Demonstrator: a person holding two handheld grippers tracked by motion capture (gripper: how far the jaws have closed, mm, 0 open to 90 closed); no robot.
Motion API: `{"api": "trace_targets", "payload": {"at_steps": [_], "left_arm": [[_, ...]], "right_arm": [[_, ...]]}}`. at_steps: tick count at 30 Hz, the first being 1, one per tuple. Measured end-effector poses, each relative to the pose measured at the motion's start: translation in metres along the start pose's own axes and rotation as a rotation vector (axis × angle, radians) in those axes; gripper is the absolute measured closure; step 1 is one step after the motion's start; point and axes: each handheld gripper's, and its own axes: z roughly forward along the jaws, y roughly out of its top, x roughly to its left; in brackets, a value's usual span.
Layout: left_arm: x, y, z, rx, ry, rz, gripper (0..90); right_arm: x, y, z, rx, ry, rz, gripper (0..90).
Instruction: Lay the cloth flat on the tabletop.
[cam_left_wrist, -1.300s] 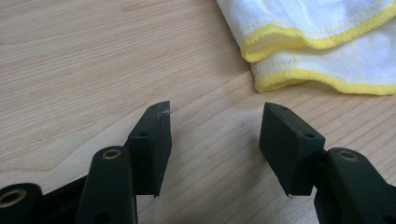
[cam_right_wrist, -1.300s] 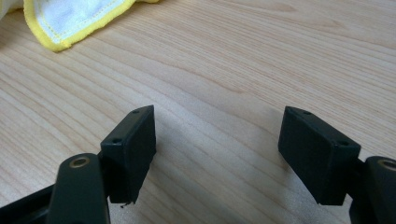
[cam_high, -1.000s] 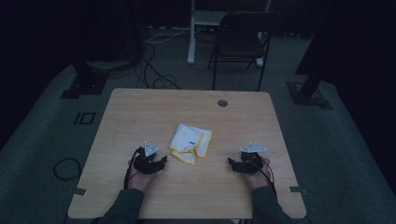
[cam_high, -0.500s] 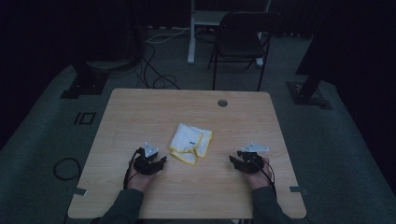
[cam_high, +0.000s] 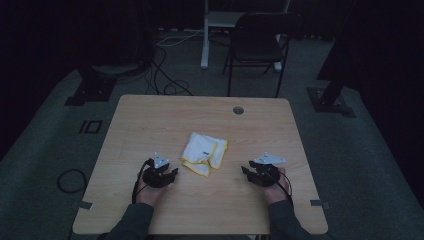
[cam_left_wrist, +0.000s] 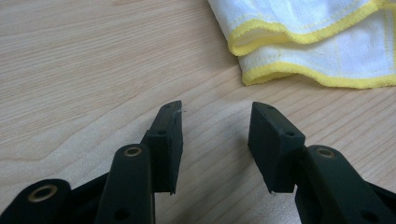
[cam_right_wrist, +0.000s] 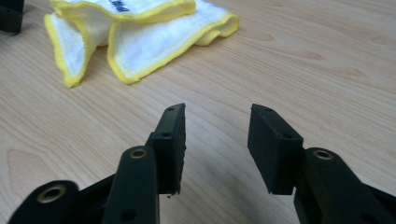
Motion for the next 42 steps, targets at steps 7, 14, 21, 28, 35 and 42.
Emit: {"api": "trace_targets", "payload": {"at_steps": [7, 14, 21, 28, 35, 42], "left_arm": [[-0.001, 0.001, -0.002, -0.016, -0.013, -0.009, 55.3], [-0.008, 0.002, -0.005, -0.028, -0.038, 0.008, 55.6], [-0.016, 0.003, -0.004, -0.028, -0.056, 0.031, 56.3], [-0.019, 0.005, -0.005, -0.033, -0.078, 0.03, 57.0], [-0.022, 0.012, -0.006, -0.039, -0.101, 0.047, 57.6], [-0.032, 0.018, -0.004, -0.047, -0.114, 0.075, 58.1]], "right_arm": [[0.006, 0.005, 0.001, -0.005, 0.011, -0.024, 59.5], [0.011, 0.012, 0.003, -0.016, 0.04, -0.04, 62.6], [0.016, 0.019, 0.004, -0.035, 0.058, -0.04, 64.7], [0.018, 0.025, 0.006, -0.04, 0.065, -0.055, 65.0], [0.022, 0.028, 0.008, -0.045, 0.075, -0.06, 64.3], [0.028, 0.031, 0.012, -0.047, 0.092, -0.068, 64.1]]}}
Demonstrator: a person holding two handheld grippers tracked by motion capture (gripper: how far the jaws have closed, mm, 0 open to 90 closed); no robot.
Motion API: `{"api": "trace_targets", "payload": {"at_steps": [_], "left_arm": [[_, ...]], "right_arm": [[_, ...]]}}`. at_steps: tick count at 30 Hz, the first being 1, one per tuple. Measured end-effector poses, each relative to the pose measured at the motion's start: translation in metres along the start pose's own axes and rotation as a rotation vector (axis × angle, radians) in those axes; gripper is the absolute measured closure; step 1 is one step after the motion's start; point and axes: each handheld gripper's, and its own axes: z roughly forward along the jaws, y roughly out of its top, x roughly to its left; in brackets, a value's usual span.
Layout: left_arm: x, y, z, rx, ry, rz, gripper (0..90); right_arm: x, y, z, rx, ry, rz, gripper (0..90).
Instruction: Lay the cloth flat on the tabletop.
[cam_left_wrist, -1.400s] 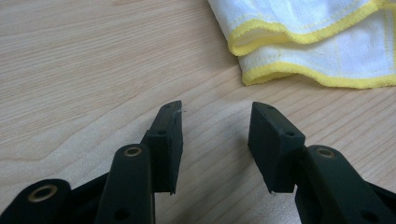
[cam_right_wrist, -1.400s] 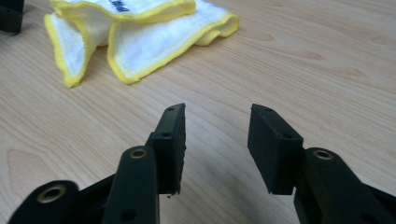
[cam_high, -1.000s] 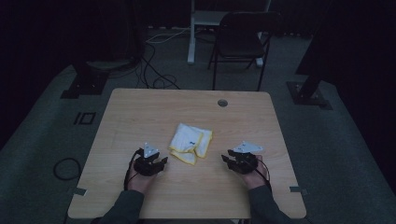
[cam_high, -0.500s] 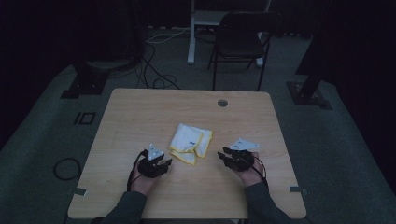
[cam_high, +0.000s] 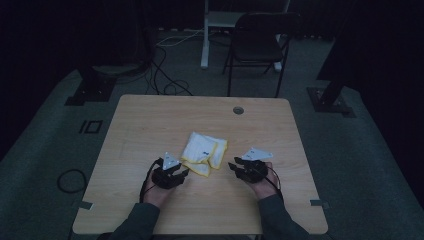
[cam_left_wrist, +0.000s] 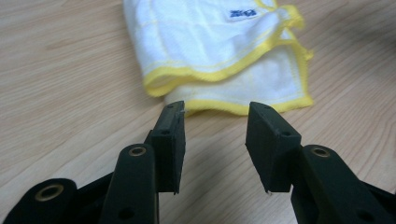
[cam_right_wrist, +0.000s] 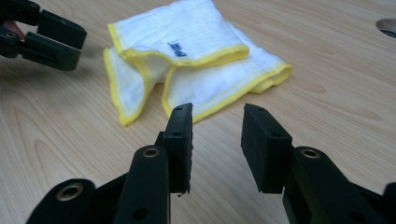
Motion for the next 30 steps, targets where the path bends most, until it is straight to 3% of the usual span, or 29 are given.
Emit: {"api": "trace_targets", "payload": {"at_steps": [17, 21, 30], "left_arm": [[-0.025, 0.009, 0.019, 0.005, -0.056, 0.05, 61.6], [-0.032, 0.012, 0.025, 0.014, -0.076, 0.082, 66.4], [-0.044, 0.017, 0.039, 0.022, -0.11, 0.089, 66.9]], "right_arm": [[0.015, 0.02, 0.018, -0.008, 0.04, -0.041, 68.6], [0.018, 0.024, 0.024, -0.004, 0.046, -0.052, 72.7], [0.019, 0.026, 0.031, -0.002, 0.056, -0.051, 74.1]]}}
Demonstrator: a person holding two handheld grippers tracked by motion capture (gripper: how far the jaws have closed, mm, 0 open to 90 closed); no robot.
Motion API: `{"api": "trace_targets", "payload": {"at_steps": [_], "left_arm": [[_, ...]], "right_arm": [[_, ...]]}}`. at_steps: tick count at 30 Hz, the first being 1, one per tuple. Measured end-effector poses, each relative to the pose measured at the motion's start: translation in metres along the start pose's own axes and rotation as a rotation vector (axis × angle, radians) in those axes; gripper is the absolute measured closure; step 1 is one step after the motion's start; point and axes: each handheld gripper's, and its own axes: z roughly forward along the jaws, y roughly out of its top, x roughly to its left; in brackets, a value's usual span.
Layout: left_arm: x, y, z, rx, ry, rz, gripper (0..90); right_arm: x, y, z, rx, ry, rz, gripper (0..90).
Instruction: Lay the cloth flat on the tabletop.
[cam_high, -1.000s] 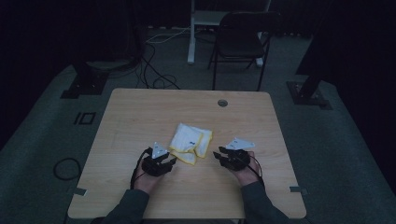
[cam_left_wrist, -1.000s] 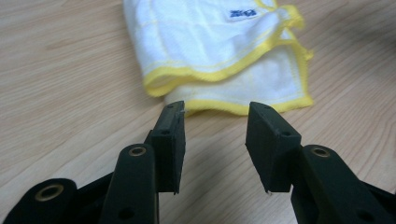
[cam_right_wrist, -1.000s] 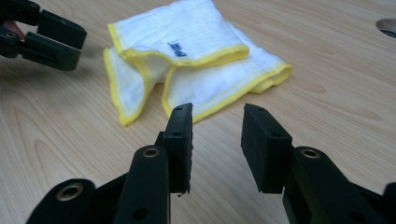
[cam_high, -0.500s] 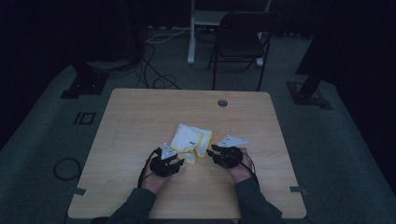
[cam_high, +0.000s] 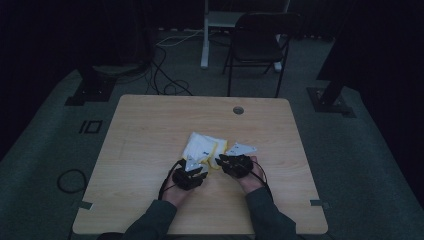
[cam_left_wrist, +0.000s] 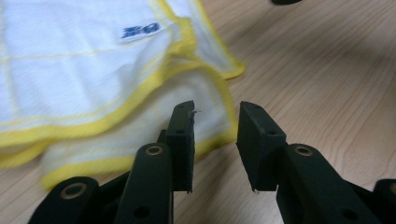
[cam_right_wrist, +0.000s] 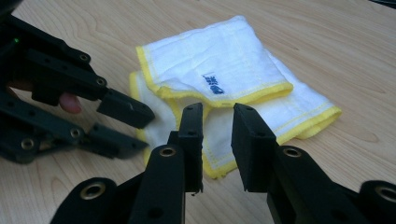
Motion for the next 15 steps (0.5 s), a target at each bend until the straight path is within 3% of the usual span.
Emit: {"api": "trace_targets", "payload": {"at_steps": [3, 6, 15], "left_arm": [[-0.003, 0.001, 0.006, 0.013, -0.003, 0.009, 67.0], [-0.004, 0.0, 0.008, 0.028, 0.028, 0.028, 71.0], [0.002, -0.006, 0.0, 0.035, 0.042, 0.007, 76.5]], "right_arm": [[0.001, 0.001, 0.002, -0.001, 0.005, 0.0, 74.1], [0.002, 0.002, 0.004, -0.004, 0.011, 0.002, 73.5], [0.006, 0.004, 0.013, -0.004, 0.026, 0.002, 68.4]]}}
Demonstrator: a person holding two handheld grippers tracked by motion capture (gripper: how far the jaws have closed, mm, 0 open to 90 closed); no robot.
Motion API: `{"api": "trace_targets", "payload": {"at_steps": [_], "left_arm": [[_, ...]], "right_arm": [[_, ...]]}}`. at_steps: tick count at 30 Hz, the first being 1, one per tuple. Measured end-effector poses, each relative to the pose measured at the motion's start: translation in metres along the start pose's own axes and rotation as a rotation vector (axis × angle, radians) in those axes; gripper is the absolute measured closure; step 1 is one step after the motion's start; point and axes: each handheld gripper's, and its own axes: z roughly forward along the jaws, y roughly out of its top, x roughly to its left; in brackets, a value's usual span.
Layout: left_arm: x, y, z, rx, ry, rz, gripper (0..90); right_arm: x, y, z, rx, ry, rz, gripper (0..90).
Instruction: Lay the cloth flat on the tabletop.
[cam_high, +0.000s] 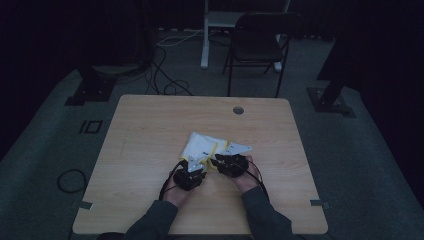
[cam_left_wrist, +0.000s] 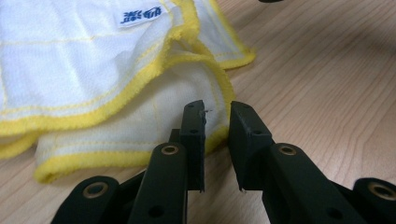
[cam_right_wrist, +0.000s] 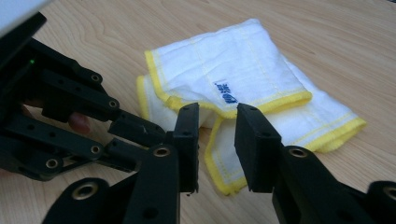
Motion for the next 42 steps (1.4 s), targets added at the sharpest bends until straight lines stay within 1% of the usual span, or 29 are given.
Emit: {"api": "trace_targets", "payload": {"at_steps": [6, 10, 17, 19, 22, 24, 26, 28, 30, 34, 40, 42], "left_arm": [[0.004, -0.005, -0.005, -0.006, -0.002, -0.017, 76.5], [0.005, -0.007, -0.006, -0.009, -0.002, -0.02, 76.5], [0.004, -0.009, -0.007, -0.015, 0.002, -0.023, 76.6], [0.005, -0.009, -0.007, -0.019, 0.001, -0.022, 76.9], [0.005, -0.01, -0.008, -0.021, 0.002, -0.026, 78.2], [0.005, -0.01, -0.008, -0.021, 0.005, -0.029, 79.9], [0.006, -0.011, -0.008, -0.021, 0.008, -0.028, 81.7], [0.006, -0.011, -0.009, -0.019, 0.014, -0.021, 84.1], [0.006, -0.011, -0.009, -0.018, 0.017, -0.018, 85.8], [0.007, -0.012, -0.01, -0.018, 0.016, -0.025, 87.1], [0.01, -0.014, -0.013, -0.013, 0.016, -0.028, 87.7], [0.012, -0.015, -0.014, -0.014, 0.017, -0.038, 87.9]], "right_arm": [[0.003, 0.001, 0.006, 0.003, 0.018, 0.007, 61.5], [0.005, 0.003, 0.01, 0.007, 0.031, -0.002, 58.2], [0.011, 0.01, 0.019, 0.019, 0.057, -0.034, 55.1], [0.012, 0.012, 0.023, 0.021, 0.069, -0.039, 54.9], [0.014, 0.013, 0.029, 0.038, 0.082, -0.042, 55.1], [0.015, 0.014, 0.033, 0.049, 0.085, -0.049, 56.4], [0.015, 0.014, 0.037, 0.058, 0.082, -0.05, 59.6], [0.014, 0.015, 0.039, 0.061, 0.074, -0.04, 63.5], [0.013, 0.016, 0.039, 0.06, 0.059, -0.035, 70.9], [0.01, 0.017, 0.036, 0.059, 0.042, -0.036, 81.3], [0.002, 0.016, 0.03, 0.046, 0.012, -0.014, 84.5], [0.0, 0.015, 0.028, 0.042, 0.002, -0.002, 84.6]]}}
